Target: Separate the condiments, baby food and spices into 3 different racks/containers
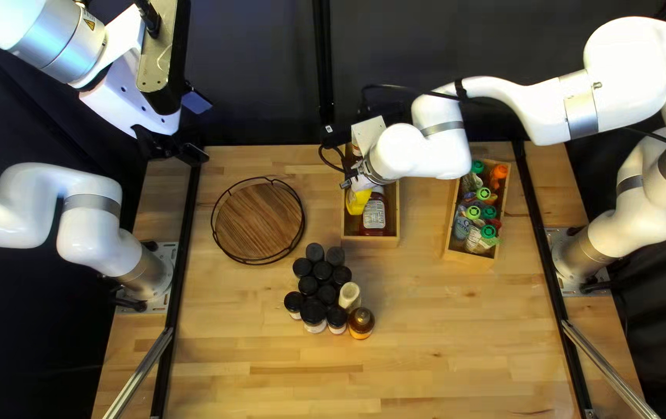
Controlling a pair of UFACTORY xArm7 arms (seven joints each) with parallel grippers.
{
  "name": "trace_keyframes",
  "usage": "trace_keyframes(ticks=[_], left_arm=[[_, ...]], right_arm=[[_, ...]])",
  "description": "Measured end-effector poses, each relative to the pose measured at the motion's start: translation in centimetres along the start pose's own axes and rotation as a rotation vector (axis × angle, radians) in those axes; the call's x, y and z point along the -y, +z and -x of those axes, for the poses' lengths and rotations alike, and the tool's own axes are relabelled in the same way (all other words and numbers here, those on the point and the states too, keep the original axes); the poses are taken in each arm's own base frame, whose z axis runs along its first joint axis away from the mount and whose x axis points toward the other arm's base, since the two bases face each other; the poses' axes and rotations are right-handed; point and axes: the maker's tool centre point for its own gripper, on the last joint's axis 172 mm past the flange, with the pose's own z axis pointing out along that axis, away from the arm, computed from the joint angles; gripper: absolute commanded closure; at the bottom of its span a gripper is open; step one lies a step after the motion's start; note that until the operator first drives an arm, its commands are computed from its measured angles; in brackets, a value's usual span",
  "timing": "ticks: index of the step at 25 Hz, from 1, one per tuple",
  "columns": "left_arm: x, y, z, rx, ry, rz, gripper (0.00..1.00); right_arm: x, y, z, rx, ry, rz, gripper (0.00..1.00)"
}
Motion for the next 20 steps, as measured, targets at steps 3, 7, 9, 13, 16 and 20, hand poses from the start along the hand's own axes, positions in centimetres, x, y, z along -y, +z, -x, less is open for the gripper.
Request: trace_keyframes(ticks=[3, 7, 9, 13, 16, 20], left_arm=[[0.0, 0.0, 0.0, 0.0, 0.0, 0.0, 0.0], [0.0, 0.0, 0.0, 0.0, 0.0, 0.0, 0.0], [0.0, 0.0, 0.0, 0.0, 0.0, 0.0, 0.0], [0.0, 0.0, 0.0, 0.0, 0.0, 0.0, 0.0], [0.0, 0.0, 0.0, 0.0, 0.0, 0.0, 0.0], [0.0, 0.0, 0.0, 0.0, 0.0, 0.0, 0.0]], right_arm=[[-0.2, -0.1, 0.0, 0.011, -0.014, -0.002, 0.0], [-0.7, -0.6, 0.1, 0.024, -0.028, -0.009, 0.0], [-0.8, -0.7, 0.1, 0.027, -0.034, -0.013, 0.0], [-1.0, -0.9, 0.3, 0.031, -0.046, -0.019, 0.0], [-1.0, -1.3, 0.5, 0.033, -0.058, -0.023, 0.0], [-0.9, -2.6, 1.7, 0.053, -0.099, -0.033, 0.0]])
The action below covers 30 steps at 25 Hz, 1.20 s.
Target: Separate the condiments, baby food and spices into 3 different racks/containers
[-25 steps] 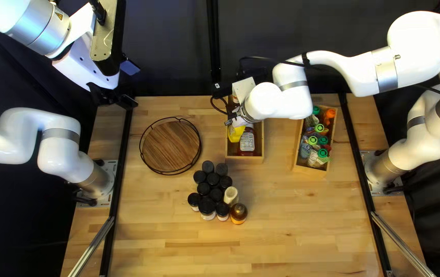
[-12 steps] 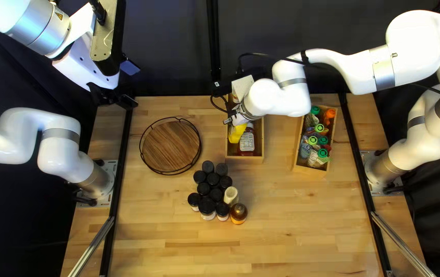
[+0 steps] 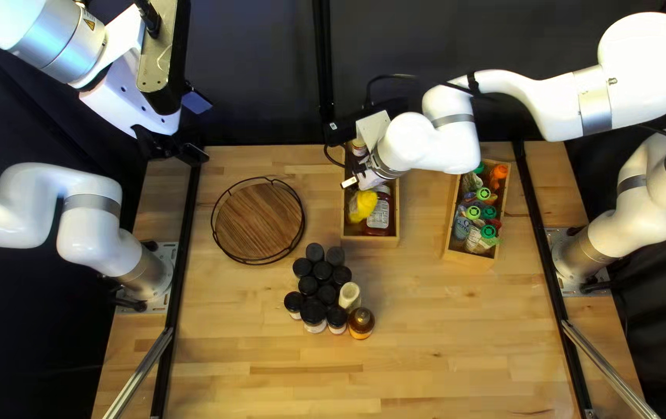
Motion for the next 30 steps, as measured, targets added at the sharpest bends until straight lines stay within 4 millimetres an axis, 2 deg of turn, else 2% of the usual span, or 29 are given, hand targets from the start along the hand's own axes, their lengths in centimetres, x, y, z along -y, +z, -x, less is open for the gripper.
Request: trace_keyframes(ticks=[8, 17, 24, 30], left_arm=[[0.0, 0.0, 0.0, 0.0, 0.0, 0.0, 0.0], [0.0, 0.0, 0.0, 0.0, 0.0, 0.0, 0.0], [0.0, 0.0, 0.0, 0.0, 0.0, 0.0, 0.0], [0.0, 0.0, 0.0, 0.0, 0.0, 0.0, 0.0]], right_arm=[[2.0, -3.3, 5.5, 0.086, -0.159, 0.002, 0.0], [7.3, -7.6, 14.7, 0.161, -0.403, 0.001, 0.0], [10.4, -8.6, 20.0, 0.192, -0.561, -0.049, 0.0], [12.9, -7.6, 21.8, 0.171, -0.628, -0.111, 0.0]])
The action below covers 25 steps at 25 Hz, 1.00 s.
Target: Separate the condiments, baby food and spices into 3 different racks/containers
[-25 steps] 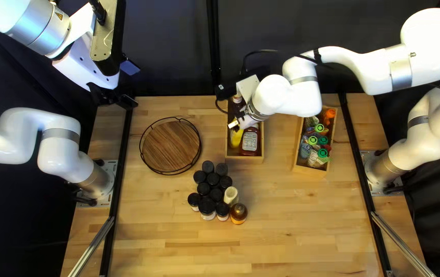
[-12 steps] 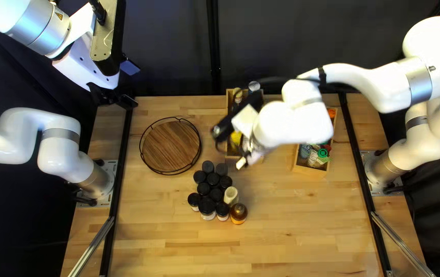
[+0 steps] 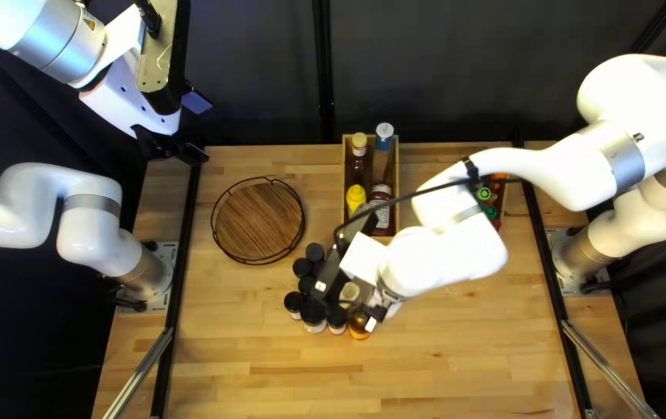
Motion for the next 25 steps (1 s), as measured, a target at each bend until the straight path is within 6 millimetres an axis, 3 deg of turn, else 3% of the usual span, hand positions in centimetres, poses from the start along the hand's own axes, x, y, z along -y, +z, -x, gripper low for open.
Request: trace_keyframes(ticks=[13, 14, 15, 16, 25], left_arm=[[0.0, 0.0, 0.0, 0.0, 0.0, 0.0, 0.0], [0.0, 0.0, 0.0, 0.0, 0.0, 0.0, 0.0], [0.0, 0.0, 0.0, 0.0, 0.0, 0.0, 0.0], [0.0, 0.0, 0.0, 0.0, 0.0, 0.0, 0.0], [0.0, 0.0, 0.0, 0.0, 0.0, 0.0, 0.0]], right_arm=[[1.7, 6.0, -0.6, -0.035, -0.024, -0.005, 0.03], [1.7, 6.2, -0.7, -0.034, -0.024, -0.005, 0.14], [1.7, 6.4, -0.8, -0.032, -0.025, -0.004, 0.58], [1.7, 6.6, -0.8, -0.031, -0.026, -0.004, 0.95], [2.0, 5.8, -0.7, -0.032, -0.05, -0.005, 1.0]])
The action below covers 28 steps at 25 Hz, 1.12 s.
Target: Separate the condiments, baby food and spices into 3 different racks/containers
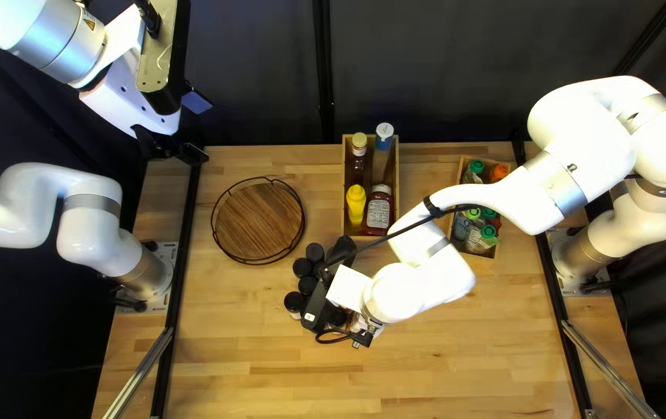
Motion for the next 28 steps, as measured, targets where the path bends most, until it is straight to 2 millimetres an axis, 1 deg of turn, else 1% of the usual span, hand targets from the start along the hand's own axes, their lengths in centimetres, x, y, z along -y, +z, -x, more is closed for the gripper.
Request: trace_keyframes(ticks=[3, 6, 8, 12, 13, 15, 18, 21, 22, 25, 28], left_arm=[[0.0, 0.0, 0.0, 0.0, 0.0, 0.0, 0.0], [0.0, 0.0, 0.0, 0.0, 0.0, 0.0, 0.0], [0.0, 0.0, 0.0, 0.0, 0.0, 0.0, 0.0], [0.0, 0.0, 0.0, 0.0, 0.0, 0.0, 0.0], [0.0, 0.0, 0.0, 0.0, 0.0, 0.0, 0.0], [0.0, 0.0, 0.0, 0.0, 0.0, 0.0, 0.0], [0.0, 0.0, 0.0, 0.0, 0.0, 0.0, 0.0], [0.0, 0.0, 0.0, 0.0, 0.0, 0.0, 0.0], [0.0, 0.0, 0.0, 0.0, 0.0, 0.0, 0.0], [0.0, 0.0, 0.0, 0.0, 0.0, 0.0, 0.0], [0.0, 0.0, 0.0, 0.0, 0.0, 0.0, 0.0]], right_arm=[[-0.1, -1.8, 0.1, -0.01, -0.005, -0.007, 1.0], [-0.7, -4.3, 0.5, -0.026, -0.009, -0.015, 1.0], [-1.5, -6.5, 0.6, -0.042, -0.007, -0.022, 1.0], [-4.1, -10.8, 0.8, -0.077, 0.003, -0.022, 1.0], [-5.1, -11.6, 0.6, -0.088, 0.007, -0.019, 1.0], [-7.4, -12.6, 0.1, -0.103, 0.017, -0.011, 1.0], [-11.4, -12.8, -1.1, -0.122, 0.036, -0.002, 1.0], [-16.0, -11.9, -3.2, -0.136, 0.072, 0.001, 1.0], [-17.2, -11.4, -3.9, -0.138, 0.082, 0.001, 1.0], [-20.4, -9.4, -5.8, -0.13, 0.112, 0.003, 1.0], [-22.0, -7.7, -7.5, -0.118, 0.132, 0.002, 1.0]])
